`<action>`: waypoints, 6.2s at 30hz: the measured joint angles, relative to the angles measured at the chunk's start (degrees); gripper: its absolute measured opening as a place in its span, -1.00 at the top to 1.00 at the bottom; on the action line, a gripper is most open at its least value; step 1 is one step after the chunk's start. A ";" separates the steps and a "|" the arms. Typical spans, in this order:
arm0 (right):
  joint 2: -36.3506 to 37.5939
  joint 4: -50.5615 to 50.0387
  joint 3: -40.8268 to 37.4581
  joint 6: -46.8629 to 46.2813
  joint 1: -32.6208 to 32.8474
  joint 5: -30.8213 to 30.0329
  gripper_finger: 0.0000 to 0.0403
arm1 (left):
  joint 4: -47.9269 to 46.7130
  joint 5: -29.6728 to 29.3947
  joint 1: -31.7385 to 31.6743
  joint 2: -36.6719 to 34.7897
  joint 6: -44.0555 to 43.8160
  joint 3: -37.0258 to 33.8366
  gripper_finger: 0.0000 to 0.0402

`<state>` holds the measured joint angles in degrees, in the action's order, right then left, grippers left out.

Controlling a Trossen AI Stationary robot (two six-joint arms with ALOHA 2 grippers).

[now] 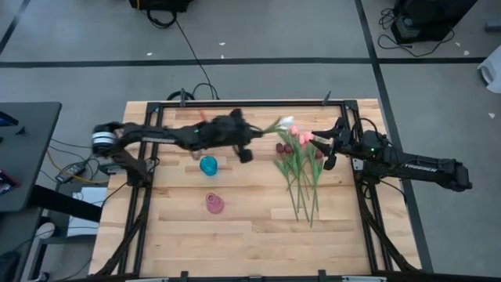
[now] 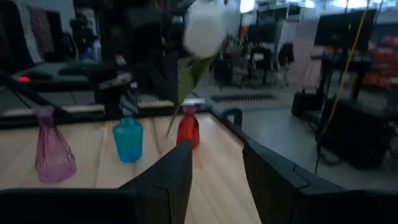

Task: Sort flowers into vase by color
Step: Put the left white flower into the red vase, then put the left pink flower into the blue vase

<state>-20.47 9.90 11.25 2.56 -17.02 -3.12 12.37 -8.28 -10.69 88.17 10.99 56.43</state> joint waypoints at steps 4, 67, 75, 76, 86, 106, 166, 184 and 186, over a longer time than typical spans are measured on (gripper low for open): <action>-0.17 5.17 0.02 0.33 0.02 0.04 0.23 | 10.60 0.35 0.04 -7.67 1.64 -12.04 1.00; -31.93 42.30 0.02 -1.57 -14.12 5.93 0.23 | 47.82 -0.12 -19.72 -31.21 -7.43 -43.48 1.00; -31.93 42.57 0.02 -1.55 -14.12 5.97 0.23 | 49.14 -0.04 -19.70 -31.16 -8.32 -46.81 1.00; -31.93 42.55 0.02 -1.57 -14.12 6.02 0.23 | 49.67 -0.04 -19.70 -31.16 -8.26 -47.20 1.00; -33.97 43.17 0.02 -1.55 -14.12 6.19 0.23 | 56.45 -0.52 -19.70 -24.56 -8.35 -47.93 1.00; -36.57 42.74 0.02 -2.10 -14.12 5.28 0.23 | 69.48 -6.56 -19.70 -10.59 -6.51 -48.95 0.75; -21.61 20.52 0.09 2.61 -16.35 1.64 0.23 | -15.35 0.40 0.77 22.50 -35.99 17.69 0.22; -16.50 10.70 0.02 4.53 -16.33 0.13 0.23 | -18.16 9.89 9.41 35.55 -40.59 34.07 0.22; -16.50 10.92 0.02 4.48 -16.35 0.14 0.23 | -17.99 10.10 10.45 36.51 -41.72 34.76 0.22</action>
<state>-36.97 20.82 11.27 7.04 -33.36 -2.98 -5.62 1.83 -0.25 124.68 -30.72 91.19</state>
